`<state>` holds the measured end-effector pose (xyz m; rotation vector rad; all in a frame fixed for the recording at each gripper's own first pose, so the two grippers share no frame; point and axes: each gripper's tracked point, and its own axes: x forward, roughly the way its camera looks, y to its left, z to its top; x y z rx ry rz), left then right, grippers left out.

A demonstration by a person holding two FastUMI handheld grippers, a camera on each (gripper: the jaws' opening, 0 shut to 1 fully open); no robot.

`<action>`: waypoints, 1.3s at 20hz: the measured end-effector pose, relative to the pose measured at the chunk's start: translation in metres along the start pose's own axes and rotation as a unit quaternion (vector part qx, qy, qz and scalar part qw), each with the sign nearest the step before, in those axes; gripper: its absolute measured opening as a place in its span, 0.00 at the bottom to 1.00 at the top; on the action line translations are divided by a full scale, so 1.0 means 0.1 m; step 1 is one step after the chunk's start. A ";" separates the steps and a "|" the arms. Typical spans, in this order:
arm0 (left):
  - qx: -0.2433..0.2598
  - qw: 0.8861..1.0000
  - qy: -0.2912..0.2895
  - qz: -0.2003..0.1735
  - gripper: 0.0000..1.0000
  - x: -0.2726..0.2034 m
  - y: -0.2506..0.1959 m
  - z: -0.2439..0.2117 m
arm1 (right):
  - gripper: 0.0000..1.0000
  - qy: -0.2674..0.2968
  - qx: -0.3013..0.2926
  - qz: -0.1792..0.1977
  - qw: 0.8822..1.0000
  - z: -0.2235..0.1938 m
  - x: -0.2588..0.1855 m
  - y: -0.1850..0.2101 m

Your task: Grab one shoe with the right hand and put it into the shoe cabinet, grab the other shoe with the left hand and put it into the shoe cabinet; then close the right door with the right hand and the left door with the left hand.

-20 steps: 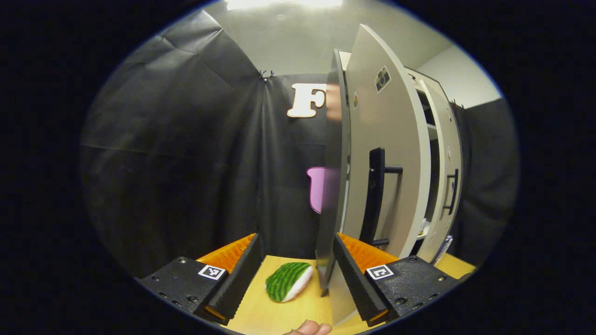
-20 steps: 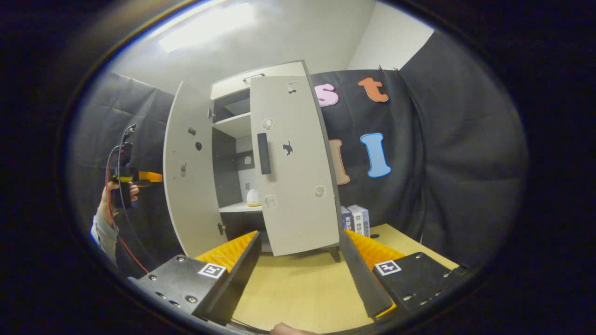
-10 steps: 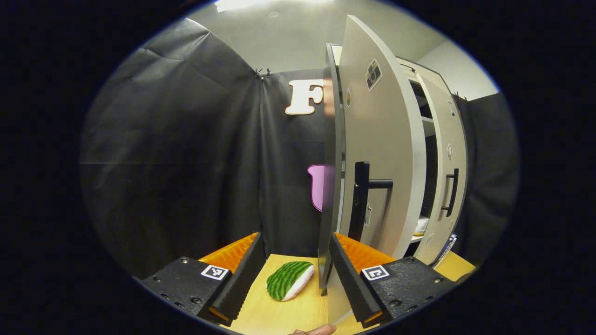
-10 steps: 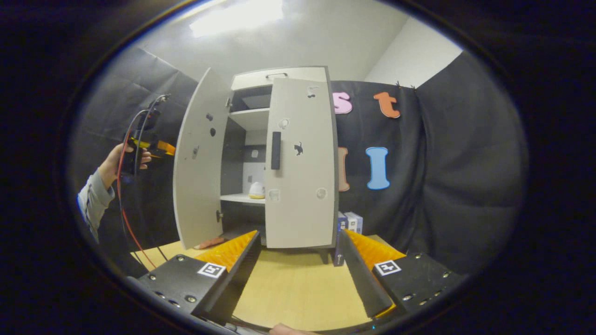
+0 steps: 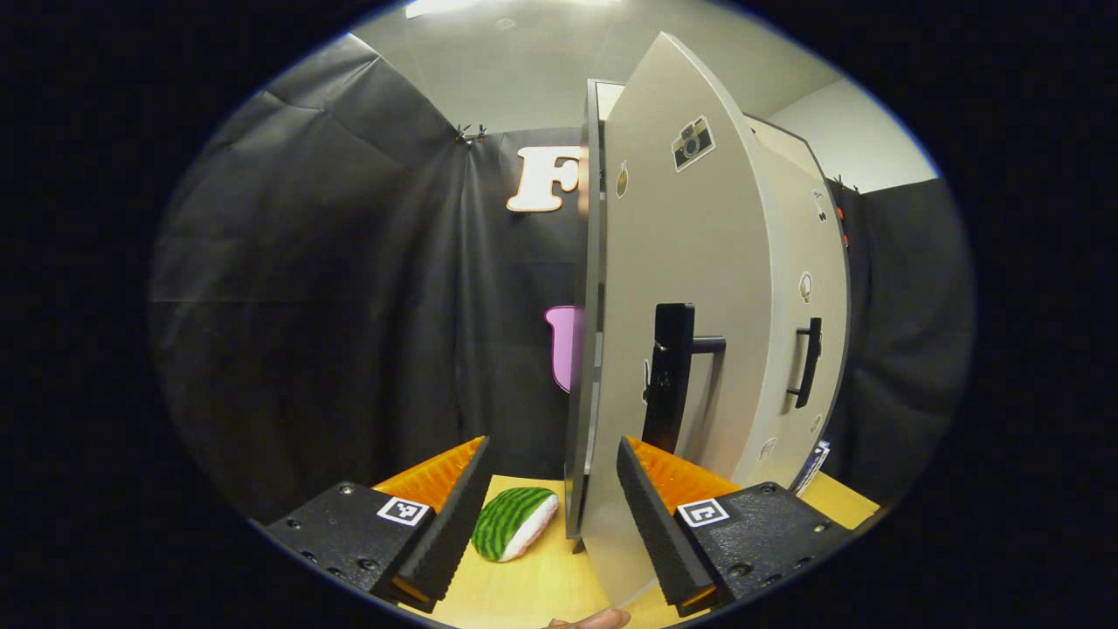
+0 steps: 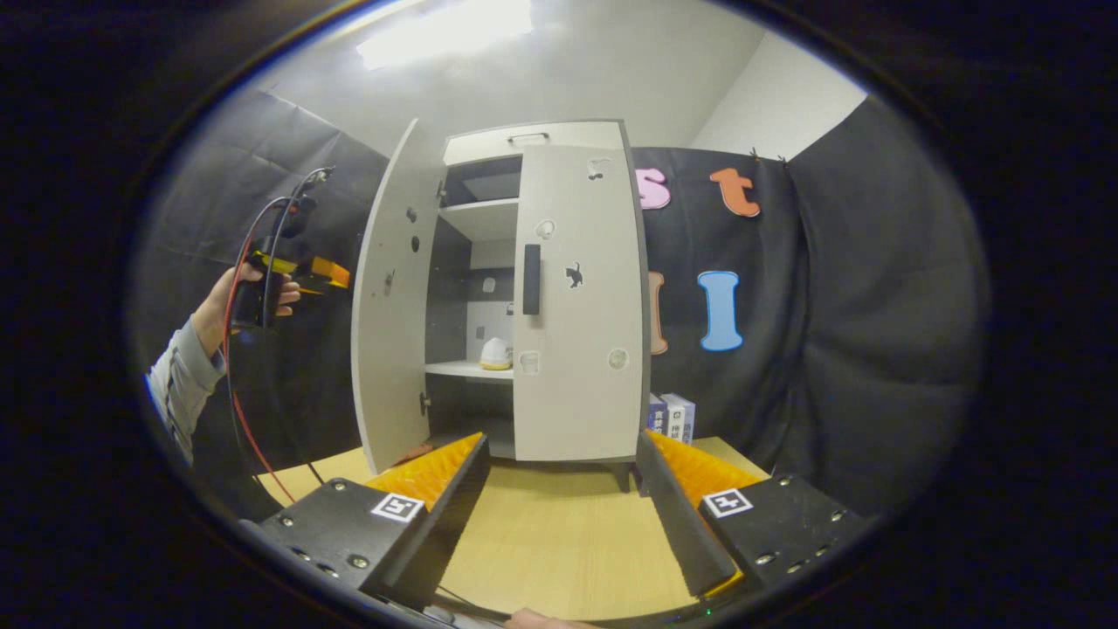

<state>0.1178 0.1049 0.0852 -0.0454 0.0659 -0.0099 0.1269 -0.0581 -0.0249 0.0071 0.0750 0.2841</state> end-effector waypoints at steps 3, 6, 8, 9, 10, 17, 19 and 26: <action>0.008 1.000 -0.008 -0.018 0.83 0.02 -0.18 0.01 | 1.00 0.002 -0.002 -0.010 1.000 -0.01 0.01 -0.06; 0.003 1.000 -0.014 -0.027 0.88 0.05 -0.29 0.00 | 1.00 0.007 0.010 -0.018 1.000 -0.04 0.03 -0.07; 0.004 0.999 -0.013 -0.031 0.88 0.08 -0.33 -0.02 | 1.00 0.005 0.019 -0.039 0.999 -0.02 0.02 -0.13; 0.004 1.000 -0.009 -0.030 0.83 0.12 -0.35 -0.04 | 1.00 0.002 0.022 -0.047 0.999 0.00 0.04 -0.15; 0.003 1.000 -0.002 -0.030 0.88 0.17 -0.39 -0.07 | 1.00 -0.002 0.027 -0.053 0.998 0.01 0.06 -0.16; -0.022 0.995 0.021 -0.096 0.83 0.41 -0.96 -0.29 | 1.00 0.010 0.020 -0.073 0.997 -0.01 0.09 -0.19; -0.015 0.995 0.030 -0.092 0.84 0.45 -1.05 -0.43 | 1.00 0.012 0.007 -0.086 0.996 -0.01 0.10 -0.25; -0.008 0.997 0.022 -0.071 0.91 0.26 -0.87 -0.64 | 1.00 -0.005 0.003 -0.089 0.996 0.08 0.16 -0.20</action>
